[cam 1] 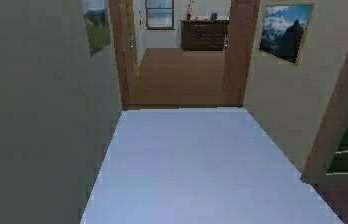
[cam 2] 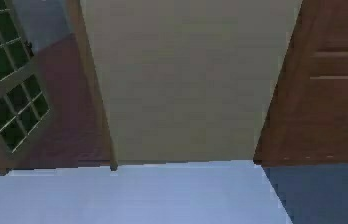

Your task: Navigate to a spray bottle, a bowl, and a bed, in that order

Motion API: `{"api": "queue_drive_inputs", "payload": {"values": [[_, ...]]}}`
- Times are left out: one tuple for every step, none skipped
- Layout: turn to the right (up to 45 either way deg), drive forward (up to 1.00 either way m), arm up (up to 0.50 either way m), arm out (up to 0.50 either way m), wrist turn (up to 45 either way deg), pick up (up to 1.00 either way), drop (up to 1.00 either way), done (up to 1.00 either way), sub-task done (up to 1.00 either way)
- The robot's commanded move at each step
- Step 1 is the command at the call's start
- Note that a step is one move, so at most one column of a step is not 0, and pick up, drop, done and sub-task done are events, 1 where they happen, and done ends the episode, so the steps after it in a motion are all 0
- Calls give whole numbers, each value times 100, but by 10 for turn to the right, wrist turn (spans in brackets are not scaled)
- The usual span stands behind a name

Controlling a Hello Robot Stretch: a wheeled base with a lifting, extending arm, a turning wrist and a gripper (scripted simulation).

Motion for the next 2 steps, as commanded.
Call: {"api": "queue_drive_inputs", "payload": {"values": [[0,100,0,0,0,0,0,0,0],[-30,0,0,0,0,0,0,0,0]]}}
